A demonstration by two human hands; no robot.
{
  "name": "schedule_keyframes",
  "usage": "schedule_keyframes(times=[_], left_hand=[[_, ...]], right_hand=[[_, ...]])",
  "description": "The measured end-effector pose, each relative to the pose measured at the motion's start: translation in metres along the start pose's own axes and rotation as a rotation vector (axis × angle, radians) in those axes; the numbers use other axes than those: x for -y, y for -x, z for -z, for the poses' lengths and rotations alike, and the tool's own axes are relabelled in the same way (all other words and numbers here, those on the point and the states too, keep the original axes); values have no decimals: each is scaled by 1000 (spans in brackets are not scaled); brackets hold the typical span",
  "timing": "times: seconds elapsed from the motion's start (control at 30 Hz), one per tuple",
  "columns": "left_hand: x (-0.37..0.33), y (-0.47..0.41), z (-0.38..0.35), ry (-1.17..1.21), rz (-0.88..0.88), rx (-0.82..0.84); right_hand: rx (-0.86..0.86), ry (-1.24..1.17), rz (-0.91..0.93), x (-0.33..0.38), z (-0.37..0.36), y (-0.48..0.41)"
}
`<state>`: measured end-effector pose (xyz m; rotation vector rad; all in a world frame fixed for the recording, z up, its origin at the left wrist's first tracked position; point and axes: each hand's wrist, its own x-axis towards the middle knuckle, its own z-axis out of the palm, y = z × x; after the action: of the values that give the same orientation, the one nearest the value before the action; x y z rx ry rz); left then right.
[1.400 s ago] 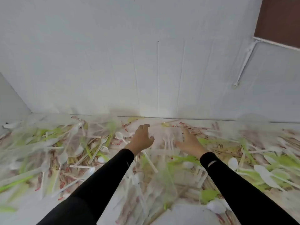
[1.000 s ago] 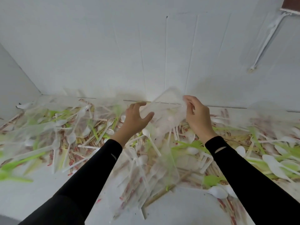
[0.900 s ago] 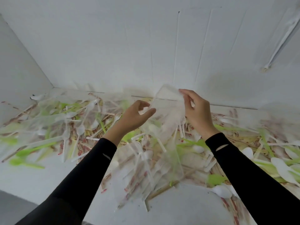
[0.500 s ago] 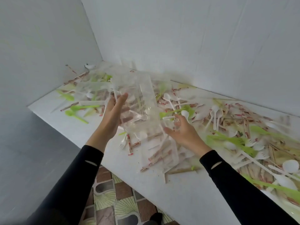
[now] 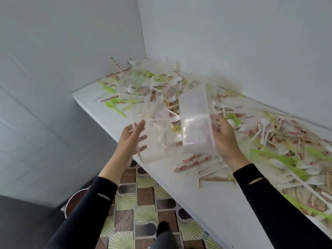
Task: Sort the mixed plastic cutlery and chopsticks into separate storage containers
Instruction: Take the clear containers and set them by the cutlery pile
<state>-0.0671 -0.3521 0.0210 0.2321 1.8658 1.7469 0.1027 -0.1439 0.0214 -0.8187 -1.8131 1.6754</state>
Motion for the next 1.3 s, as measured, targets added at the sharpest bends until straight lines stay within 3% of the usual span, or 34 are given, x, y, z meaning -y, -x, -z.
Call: schedule_keyframes(times=[0.13,0.27,0.37,0.7,0.77,0.93,1.1,1.3], left_hand=[[1,1,-10,10,-12,15],[-5,-11,-8,21,-51,24],[-9,-34,-4,39,-110,-41],[-56,-150,53,-168,-184,240],[-67,-182,74,-129,-155,197],[-77,-264,126,-158,27,-41],[-51,-330,143,-309,138,-37],[-56,-359,134,-316,41,38]], right_hand=[[122,17,21,1,-46,-4],[73,207,100,-5,-77,-17],[100,201,104,-5,-99,-40],[30,227,-26,15,-186,-158],[11,233,13,28,-203,-185],[-16,535,208,56,-238,-250],[-6,929,351,63,-279,-294],[167,1126,229,44,-307,-321]])
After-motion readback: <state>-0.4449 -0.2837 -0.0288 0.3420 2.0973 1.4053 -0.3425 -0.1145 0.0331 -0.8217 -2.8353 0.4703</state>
